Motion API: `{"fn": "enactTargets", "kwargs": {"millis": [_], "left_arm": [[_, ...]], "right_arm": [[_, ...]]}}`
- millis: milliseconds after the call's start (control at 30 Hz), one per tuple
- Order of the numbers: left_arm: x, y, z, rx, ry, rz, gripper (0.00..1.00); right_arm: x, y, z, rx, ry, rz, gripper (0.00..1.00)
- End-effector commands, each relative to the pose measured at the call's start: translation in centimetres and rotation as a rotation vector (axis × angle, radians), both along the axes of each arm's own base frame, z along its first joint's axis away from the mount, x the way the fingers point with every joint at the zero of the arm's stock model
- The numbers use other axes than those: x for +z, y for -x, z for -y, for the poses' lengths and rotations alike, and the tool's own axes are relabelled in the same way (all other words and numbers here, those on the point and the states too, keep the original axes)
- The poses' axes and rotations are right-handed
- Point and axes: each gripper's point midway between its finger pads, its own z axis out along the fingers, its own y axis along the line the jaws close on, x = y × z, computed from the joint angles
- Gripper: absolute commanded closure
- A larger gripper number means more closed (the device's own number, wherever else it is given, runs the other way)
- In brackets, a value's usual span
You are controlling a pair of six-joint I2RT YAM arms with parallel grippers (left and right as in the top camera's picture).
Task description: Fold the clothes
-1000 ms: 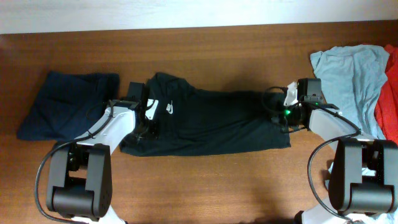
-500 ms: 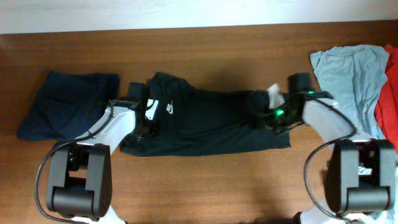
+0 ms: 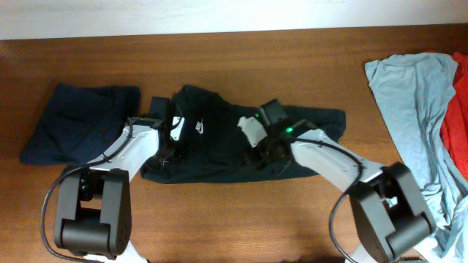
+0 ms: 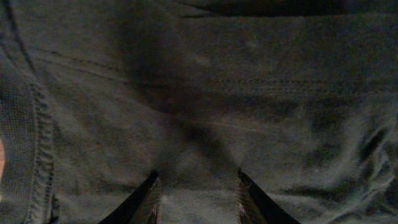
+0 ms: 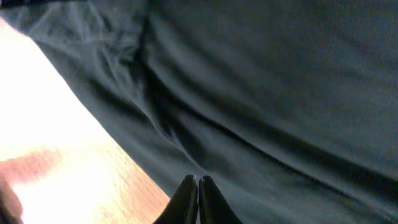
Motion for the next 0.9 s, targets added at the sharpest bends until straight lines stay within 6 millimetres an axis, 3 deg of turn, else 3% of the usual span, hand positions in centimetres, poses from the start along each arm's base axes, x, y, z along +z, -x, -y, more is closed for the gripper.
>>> {"fn": "enactTargets", "kwargs": {"millis": [0,133,367,667,767,867], "left_arm": [[-0.3,0.5,-0.3,0.051,0.032,-0.02,0.6],[-0.2,0.2,0.4,0.046,0.068,-0.01,0.6],[-0.1,-0.4,0.5,0.045,0.076,0.015,0.6],[-0.1,-0.4,0.5,0.044,0.075,0.015,0.6],[-0.1,-0.4,0.5,0.044,0.075,0.015,0.6],[-0.1,-0.4,0.5,0.044,0.075,0.015,0.6]], "right_arm": [[-2.1,0.6,-1.3,0.052,0.036,-0.01,0.91],[-3.4,0.4,-2.0,0.063,0.04,-0.025,0.91],[-3.3,1.2,-2.8,0.087,0.035,-0.03,0.91],[-2.6,-5.1,-1.7,-0.122,0.132,0.194,0.91],[-1.0,-4.0,-3.0,-0.035,0.076,0.129,0.91],[0.7,-1.9,-4.7,0.094,-0.008,0.052,0.77]]}}
